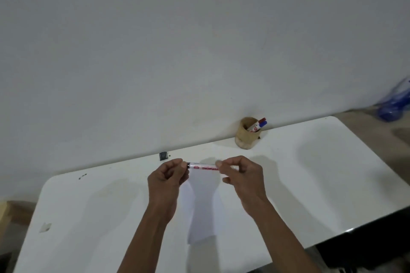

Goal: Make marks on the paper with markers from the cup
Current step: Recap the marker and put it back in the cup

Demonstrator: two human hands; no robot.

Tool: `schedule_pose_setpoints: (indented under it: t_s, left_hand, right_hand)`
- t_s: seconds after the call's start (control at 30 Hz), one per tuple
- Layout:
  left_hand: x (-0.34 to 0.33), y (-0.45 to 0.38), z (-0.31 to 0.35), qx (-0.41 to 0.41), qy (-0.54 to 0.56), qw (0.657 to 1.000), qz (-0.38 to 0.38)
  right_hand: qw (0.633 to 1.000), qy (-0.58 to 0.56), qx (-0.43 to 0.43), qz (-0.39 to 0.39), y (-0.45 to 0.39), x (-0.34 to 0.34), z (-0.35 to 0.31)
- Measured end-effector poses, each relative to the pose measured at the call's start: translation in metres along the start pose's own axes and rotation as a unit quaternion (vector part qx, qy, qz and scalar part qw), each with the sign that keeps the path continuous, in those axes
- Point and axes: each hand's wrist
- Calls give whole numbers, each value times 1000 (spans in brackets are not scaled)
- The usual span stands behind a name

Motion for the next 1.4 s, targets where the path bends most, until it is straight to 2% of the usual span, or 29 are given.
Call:
schedule_pose_setpoints:
  t_s: [0.1, 0.2, 0.3, 0.43, 0.57, 0.67, 0.77, 0.93, 1.17, 1.4]
  left_hand:
    - [-28, -5, 6, -28, -48, 998, -20]
    - [-66, -12, 8, -66, -111, 990, -53]
    - [-102, -23, 5, -93, -181, 976, -72]
    - [-141, -41, -9, -103, -230, 966, -62]
    - [-168, -65, -33, -78, -270, 960, -11]
    - [-187, -78, -53, -78, -362, 929, 4]
    - [-203, -92, -70, -44, -412, 910, 1]
    - [-220, -107, -84, -16, -433, 901, -16]
    - [-224, -116, -98, -53, -424, 904, -5]
    - [-219, -120, -102, -71, -421, 904, -1]
  right_hand:
    - [976, 197, 59, -71, -15, 22, -5]
    - [940, 307, 117, -94, -29, 33, -9]
    - [946, 285, 126, -92, -42, 44, -15]
    - [942, 284, 154, -94, -65, 72, -27]
    - [955, 218, 199, -8, -105, 107, -44]
    - [957, 174, 224, 59, -139, 126, -61]
    - [953, 164, 242, 83, -170, 136, -67]
    - [938, 214, 267, 55, -198, 141, -56]
    - [948, 227, 218, 45, -213, 147, -19]
    - [949, 272, 157, 34, -216, 139, -9]
Point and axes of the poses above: each hand's wrist, its own y-axis away from the middle knuckle, its own x-axis out of the back of the hand, z = x × y, and after that the axes turned 7 degrees about -z, right-handed
